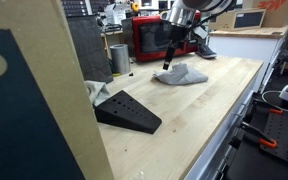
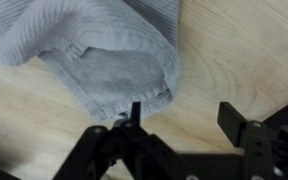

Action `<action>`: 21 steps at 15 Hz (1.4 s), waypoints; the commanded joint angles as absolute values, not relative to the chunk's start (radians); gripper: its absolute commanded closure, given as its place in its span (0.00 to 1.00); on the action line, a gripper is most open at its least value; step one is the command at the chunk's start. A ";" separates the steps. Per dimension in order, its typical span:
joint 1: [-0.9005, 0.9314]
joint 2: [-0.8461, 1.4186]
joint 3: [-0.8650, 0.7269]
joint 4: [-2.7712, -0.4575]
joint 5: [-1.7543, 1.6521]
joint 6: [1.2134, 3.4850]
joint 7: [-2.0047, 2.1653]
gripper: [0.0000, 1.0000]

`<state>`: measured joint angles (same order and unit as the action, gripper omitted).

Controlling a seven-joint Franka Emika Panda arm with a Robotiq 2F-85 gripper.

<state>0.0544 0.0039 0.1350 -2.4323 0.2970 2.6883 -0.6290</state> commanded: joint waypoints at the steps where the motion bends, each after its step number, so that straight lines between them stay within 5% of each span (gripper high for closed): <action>1: 0.038 -0.086 0.074 -2.418 0.320 2.575 -0.684 0.00; 7: -0.026 -0.014 -0.052 -2.251 0.120 2.322 -0.625 0.00; 21: -0.117 0.290 -0.046 -2.035 0.378 2.302 -0.238 0.00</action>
